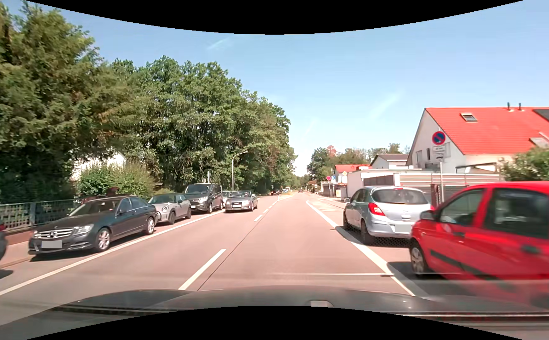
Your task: Follow the waypoints while adhering to traffic rules and regulations
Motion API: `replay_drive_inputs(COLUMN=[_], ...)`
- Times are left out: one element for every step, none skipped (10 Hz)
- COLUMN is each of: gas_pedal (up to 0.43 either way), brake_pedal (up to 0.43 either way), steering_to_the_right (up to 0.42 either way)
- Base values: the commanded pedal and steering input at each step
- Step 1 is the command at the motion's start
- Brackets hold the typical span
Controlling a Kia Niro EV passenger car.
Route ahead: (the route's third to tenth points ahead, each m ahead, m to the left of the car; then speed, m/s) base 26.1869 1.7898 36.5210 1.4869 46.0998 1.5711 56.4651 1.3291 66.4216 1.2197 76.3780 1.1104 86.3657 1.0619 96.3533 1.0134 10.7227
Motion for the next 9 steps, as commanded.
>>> replay_drive_inputs(gas_pedal=[0.028,0.028,0.028,0.028,0.028,0.028,0.028,0.039,0.039], brake_pedal=[0.0,0.0,0.0,0.0,0.0,0.0,0.0,0.0,0.0], steering_to_the_right=[-0.003,-0.003,-0.003,-0.003,-0.003,-0.003,-0.003,-0.003,-0.003])
